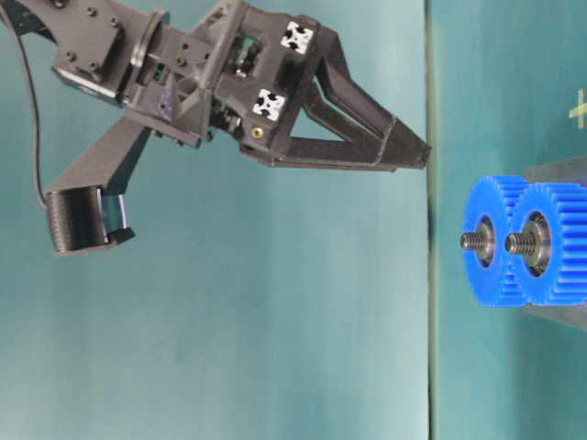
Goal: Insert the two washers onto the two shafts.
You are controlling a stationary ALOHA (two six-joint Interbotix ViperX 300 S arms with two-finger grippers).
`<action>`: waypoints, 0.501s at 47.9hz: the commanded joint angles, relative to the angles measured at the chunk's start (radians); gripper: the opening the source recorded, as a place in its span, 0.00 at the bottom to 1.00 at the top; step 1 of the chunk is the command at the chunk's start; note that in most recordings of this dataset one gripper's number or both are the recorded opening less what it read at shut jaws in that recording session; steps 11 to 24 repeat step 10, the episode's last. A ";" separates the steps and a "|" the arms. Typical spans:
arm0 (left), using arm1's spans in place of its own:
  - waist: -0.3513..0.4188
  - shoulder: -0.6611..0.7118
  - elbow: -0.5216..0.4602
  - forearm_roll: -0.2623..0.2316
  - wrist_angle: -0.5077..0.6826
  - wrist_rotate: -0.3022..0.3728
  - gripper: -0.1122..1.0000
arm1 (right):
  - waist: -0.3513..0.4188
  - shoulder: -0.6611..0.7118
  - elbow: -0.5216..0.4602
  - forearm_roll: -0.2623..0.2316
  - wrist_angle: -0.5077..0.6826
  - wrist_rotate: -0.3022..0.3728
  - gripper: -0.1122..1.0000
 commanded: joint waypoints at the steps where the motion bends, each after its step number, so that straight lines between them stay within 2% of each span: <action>1: 0.003 0.003 -0.011 0.003 -0.005 0.000 0.10 | -0.003 -0.032 -0.011 -0.002 -0.012 0.012 0.80; 24: 0.006 0.003 -0.011 0.003 -0.005 0.000 0.10 | -0.005 -0.032 -0.011 -0.002 -0.015 0.012 0.80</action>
